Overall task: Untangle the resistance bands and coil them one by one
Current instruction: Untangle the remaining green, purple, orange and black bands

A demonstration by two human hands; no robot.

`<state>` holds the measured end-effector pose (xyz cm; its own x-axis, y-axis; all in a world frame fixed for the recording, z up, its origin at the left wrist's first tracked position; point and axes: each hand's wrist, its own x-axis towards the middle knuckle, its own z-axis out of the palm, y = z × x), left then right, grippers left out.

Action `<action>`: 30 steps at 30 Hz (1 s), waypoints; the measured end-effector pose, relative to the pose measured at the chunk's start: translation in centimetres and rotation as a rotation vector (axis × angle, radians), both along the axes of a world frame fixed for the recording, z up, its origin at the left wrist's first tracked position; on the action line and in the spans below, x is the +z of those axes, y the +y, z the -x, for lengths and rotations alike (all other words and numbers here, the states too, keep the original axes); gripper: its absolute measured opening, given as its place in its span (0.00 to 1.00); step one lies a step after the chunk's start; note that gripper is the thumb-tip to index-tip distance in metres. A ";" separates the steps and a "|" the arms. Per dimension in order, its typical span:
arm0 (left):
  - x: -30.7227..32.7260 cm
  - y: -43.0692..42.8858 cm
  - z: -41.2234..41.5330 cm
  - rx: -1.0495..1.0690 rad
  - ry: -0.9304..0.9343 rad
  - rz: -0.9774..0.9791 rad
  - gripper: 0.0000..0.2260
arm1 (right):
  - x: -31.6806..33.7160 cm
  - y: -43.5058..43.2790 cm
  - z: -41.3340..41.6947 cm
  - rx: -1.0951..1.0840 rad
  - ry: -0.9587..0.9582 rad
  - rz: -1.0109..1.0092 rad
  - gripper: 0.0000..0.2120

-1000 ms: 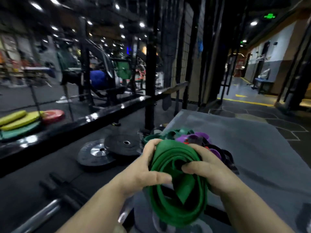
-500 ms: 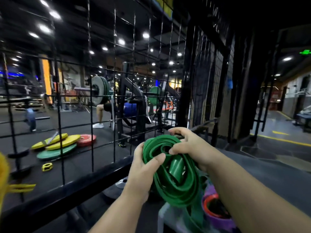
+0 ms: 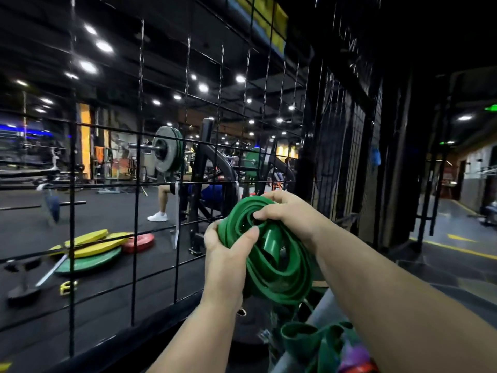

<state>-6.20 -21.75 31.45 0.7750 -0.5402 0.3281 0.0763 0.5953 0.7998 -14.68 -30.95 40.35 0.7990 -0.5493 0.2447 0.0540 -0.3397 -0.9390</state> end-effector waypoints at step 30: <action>-1.2 -1.8 0.1 -0.052 0.131 0.141 0.27 | 1.2 -3.9 -3.4 -0.034 0.194 0.233 0.27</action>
<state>-6.27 -23.57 30.22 0.7882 -0.5363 0.3018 0.2076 0.6934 0.6900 -11.29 -34.80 41.52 0.8253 -0.5233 0.2120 -0.1335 -0.5457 -0.8273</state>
